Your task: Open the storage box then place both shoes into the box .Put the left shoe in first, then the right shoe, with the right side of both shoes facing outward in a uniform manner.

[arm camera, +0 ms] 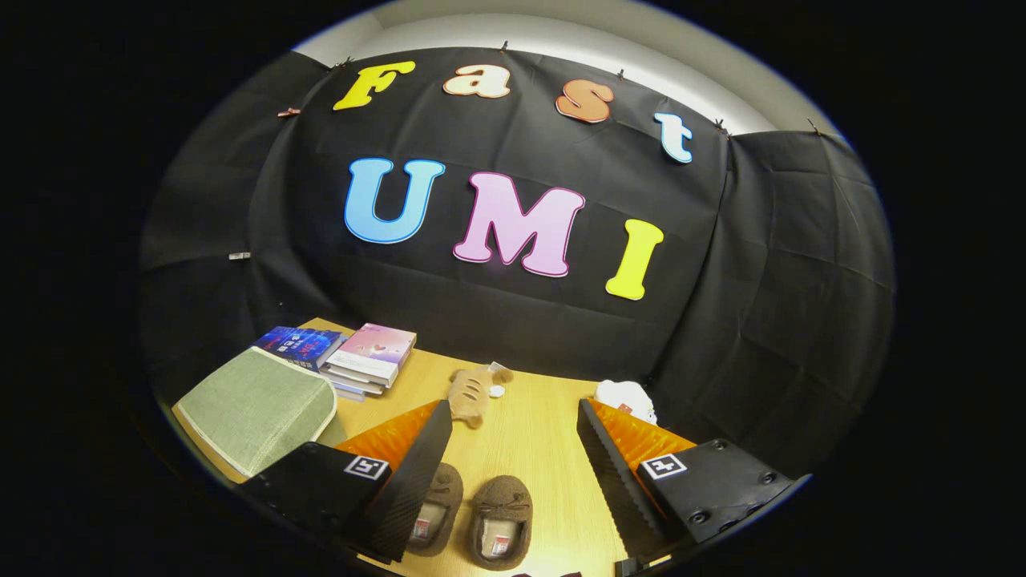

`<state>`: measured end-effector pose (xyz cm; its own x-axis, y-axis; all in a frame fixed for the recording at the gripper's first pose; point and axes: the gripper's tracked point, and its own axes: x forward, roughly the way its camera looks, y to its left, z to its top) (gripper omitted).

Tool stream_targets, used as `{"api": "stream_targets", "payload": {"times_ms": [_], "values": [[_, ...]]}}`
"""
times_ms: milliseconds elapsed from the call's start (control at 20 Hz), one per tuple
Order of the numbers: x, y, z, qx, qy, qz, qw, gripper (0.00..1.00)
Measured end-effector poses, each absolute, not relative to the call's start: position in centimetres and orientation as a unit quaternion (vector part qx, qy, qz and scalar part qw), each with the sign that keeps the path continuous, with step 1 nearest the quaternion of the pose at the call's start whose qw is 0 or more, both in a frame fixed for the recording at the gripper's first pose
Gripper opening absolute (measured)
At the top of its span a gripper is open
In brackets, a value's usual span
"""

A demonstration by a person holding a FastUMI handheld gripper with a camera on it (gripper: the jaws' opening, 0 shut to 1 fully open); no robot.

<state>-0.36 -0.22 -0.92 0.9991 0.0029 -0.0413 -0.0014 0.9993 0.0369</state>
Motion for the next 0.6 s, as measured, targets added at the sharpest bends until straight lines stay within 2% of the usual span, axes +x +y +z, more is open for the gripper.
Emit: {"api": "stream_targets", "payload": {"times_ms": [600], "values": [[-1.04,-0.4,-1.33,0.02,0.022,0.0,1.0,0.98]]}}
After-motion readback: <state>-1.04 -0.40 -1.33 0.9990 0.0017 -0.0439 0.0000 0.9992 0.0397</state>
